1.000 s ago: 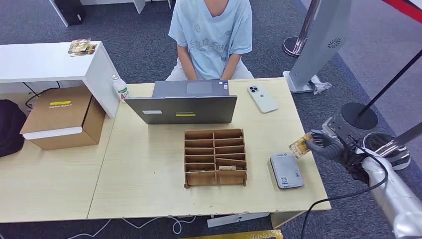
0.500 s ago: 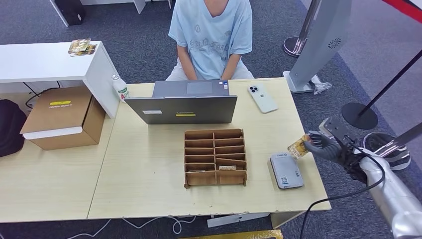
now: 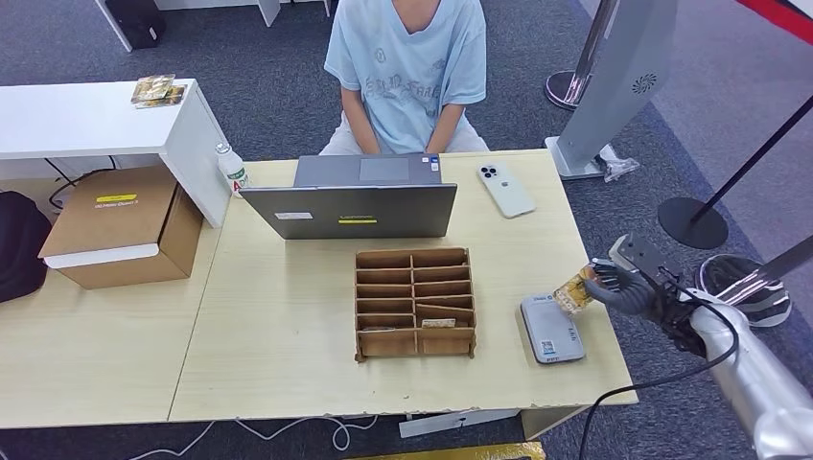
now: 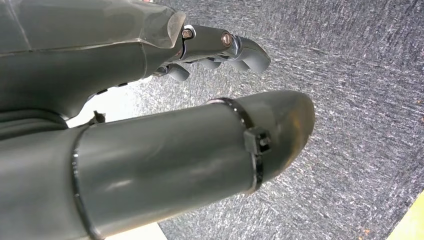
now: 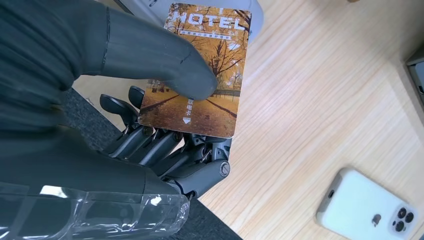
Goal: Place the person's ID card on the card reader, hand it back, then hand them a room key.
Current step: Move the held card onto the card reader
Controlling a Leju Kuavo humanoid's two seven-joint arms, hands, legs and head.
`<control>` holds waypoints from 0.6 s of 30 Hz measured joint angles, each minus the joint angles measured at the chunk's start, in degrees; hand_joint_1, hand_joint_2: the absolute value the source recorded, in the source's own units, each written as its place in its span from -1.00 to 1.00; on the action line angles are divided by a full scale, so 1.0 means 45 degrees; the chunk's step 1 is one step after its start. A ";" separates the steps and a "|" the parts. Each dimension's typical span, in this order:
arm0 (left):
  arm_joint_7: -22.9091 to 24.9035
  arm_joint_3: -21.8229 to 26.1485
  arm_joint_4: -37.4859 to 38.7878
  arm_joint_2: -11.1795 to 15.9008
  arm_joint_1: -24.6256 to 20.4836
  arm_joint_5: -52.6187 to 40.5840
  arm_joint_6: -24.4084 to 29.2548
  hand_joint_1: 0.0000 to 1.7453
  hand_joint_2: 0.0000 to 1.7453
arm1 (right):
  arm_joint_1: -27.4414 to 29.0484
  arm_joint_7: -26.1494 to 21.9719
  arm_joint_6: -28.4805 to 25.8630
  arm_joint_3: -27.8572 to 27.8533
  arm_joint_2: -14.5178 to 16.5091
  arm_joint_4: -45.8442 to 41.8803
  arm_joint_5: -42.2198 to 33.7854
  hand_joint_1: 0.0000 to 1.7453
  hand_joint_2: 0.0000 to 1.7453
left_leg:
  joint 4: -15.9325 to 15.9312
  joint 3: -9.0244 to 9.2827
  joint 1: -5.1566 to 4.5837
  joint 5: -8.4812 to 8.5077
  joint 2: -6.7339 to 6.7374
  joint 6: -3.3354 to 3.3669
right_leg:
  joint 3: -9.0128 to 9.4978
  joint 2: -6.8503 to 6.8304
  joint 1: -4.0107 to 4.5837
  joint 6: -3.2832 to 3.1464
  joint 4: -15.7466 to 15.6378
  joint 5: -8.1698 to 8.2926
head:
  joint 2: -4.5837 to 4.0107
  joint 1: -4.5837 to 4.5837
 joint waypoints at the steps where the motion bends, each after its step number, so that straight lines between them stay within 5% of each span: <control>1: 0.0000 0.0000 0.0000 0.0000 0.0000 0.0000 -0.0001 -1.00 -1.00 | 0.0032 -0.0001 0.0010 0.0026 0.0001 0.0000 0.0054 1.00 1.00 | 0.0000 0.0000 0.0000 0.0000 0.0000 0.0000 | 0.0000 0.0000 0.0000 0.0000 0.0000 0.0000 | 0.0000 0.0000; 18: -0.0010 0.0000 0.0000 -0.0005 -0.0001 0.0000 0.0015 -1.00 -1.00 | 0.0471 0.0072 -0.0305 0.0398 0.0295 -0.0005 0.0843 1.00 1.00 | 0.0000 0.0000 0.0000 0.0000 0.0001 0.0000 | 0.0001 0.0001 0.0000 0.0000 0.0000 0.0000 | 0.0000 0.0000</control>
